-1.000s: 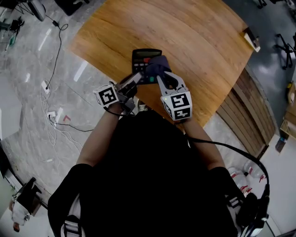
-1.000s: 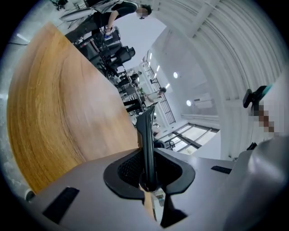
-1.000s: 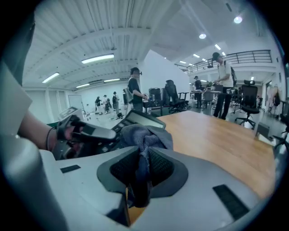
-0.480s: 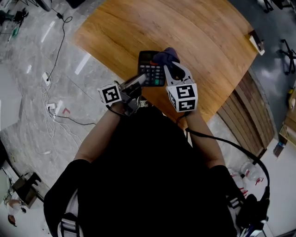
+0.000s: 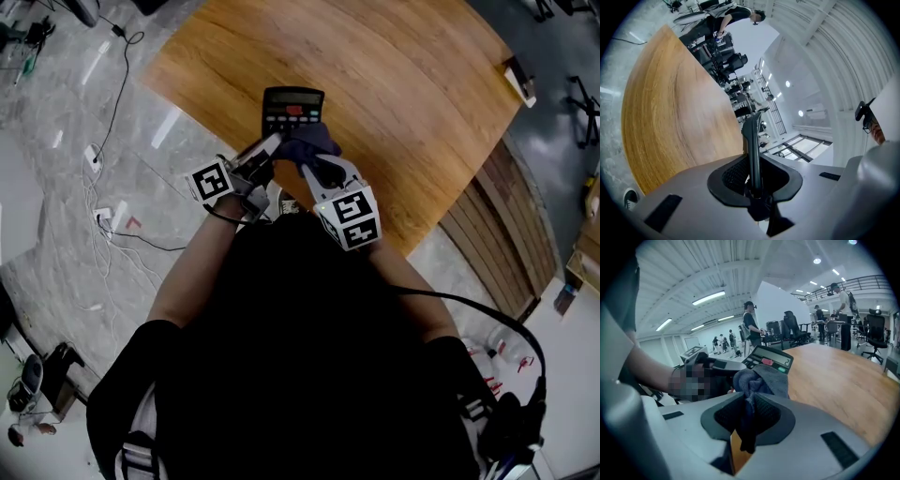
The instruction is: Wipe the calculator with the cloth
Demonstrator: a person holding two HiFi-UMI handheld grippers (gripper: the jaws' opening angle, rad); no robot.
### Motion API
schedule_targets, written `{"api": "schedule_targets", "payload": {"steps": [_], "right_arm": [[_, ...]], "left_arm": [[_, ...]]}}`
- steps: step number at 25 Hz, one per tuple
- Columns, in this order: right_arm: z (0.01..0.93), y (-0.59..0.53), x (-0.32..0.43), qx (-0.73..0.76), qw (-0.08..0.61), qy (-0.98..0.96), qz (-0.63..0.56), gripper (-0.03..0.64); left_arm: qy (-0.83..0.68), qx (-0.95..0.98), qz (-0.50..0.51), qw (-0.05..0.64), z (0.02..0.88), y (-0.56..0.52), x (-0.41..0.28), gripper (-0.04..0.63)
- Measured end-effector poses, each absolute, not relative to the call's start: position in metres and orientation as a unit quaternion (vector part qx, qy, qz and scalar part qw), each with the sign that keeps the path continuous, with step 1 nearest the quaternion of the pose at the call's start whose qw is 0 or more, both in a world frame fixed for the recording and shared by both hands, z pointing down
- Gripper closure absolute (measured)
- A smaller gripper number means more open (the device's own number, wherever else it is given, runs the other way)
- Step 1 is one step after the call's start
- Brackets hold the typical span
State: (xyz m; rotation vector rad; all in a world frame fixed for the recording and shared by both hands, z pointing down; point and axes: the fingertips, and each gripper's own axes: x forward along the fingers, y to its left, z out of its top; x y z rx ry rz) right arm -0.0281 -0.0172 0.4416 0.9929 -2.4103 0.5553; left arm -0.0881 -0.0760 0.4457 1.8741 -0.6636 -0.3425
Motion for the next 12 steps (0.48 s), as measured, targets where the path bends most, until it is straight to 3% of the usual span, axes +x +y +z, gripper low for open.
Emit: {"api": "schedule_targets", "payload": {"steps": [7,12], "right_arm": [[0.410,-0.015,-0.050,0.325,0.154,-0.903,0.235,0.551],[0.391,-0.033,-0.051,0.336,0.132,-0.909,0.207,0.551]], "left_arm": [[-0.269,0.788,-0.133,0.538,0.446,-0.065,-0.074,0.525],[-0.244,0.815,-0.075,0.521,0.453,-0.041,-0.055,0.525]]}}
